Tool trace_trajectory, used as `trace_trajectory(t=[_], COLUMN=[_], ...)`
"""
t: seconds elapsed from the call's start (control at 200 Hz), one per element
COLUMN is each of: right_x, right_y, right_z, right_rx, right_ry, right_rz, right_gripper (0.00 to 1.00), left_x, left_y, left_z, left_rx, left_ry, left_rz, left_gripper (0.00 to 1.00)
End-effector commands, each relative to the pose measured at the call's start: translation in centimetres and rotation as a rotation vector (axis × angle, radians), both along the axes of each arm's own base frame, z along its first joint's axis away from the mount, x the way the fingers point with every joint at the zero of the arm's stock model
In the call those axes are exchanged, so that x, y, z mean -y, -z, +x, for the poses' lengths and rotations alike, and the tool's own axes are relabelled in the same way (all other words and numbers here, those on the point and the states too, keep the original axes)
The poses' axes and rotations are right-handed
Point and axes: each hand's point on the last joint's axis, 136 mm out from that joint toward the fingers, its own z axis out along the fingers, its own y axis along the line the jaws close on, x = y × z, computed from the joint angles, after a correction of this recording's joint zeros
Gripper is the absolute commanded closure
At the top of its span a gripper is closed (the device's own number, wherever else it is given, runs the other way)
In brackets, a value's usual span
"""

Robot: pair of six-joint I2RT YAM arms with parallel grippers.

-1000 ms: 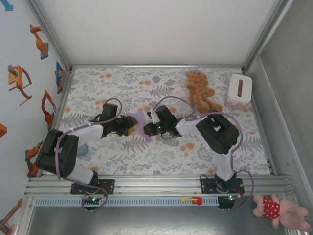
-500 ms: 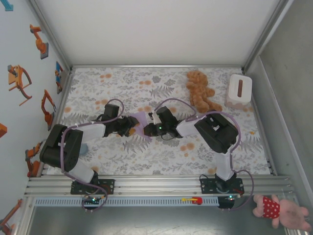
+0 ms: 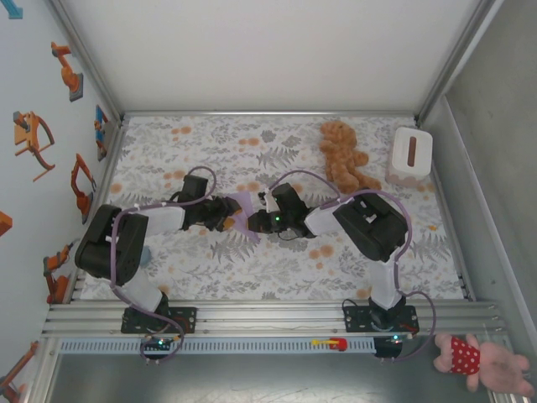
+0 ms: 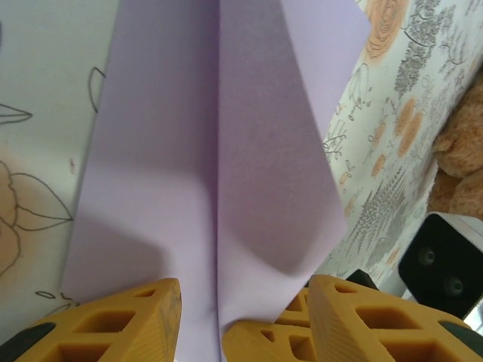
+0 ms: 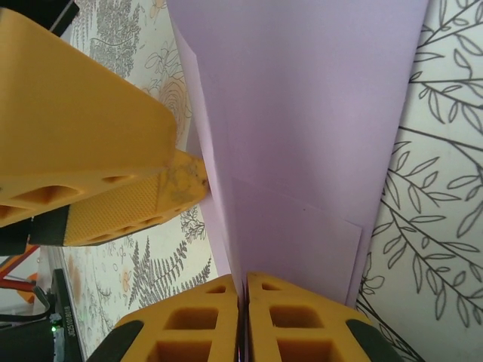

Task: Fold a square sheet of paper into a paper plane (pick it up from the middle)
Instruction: Fourth fold the wing at the center of the table.

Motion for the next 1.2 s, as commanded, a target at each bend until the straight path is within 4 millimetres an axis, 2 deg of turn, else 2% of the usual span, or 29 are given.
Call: trace_trajectory(t=[0.0,0.22,0.511,0.696,1.197], right_x=[0.9,1.2,1.4,1.5,1.2], right_y=[1.4,1.6,1.2,0.8,1.1], right_z=[-0.1,0.0,0.3,0.3,0.5], right_rx=[-0.051,-0.075,-0.09,-0.098,-0.181], right_ry=[0.033,0.06,0.089,0.104,0.142], right_rz=[-0.021,-0.025,-0.021,-0.011,0.039], right_gripper=[0.89,0.88,0.87,0.9,0.95], left_x=[0.1,-0.6,-2.4,-2.4,-1.8], left_y=[0.7,1.8,3.4,3.7,3.4], left_z=[-0.5,-1.2,-2.8,-2.9,-2.6], left_rx=[-0.033,-0.081,-0.192,-0.207,-0.187], left_ry=[0.018,0.007,0.019,0.019,0.034], left_rz=[0.016,0.057,0.197,0.205,0.17], left_gripper=[0.53,0.51,0.47,0.46,0.43])
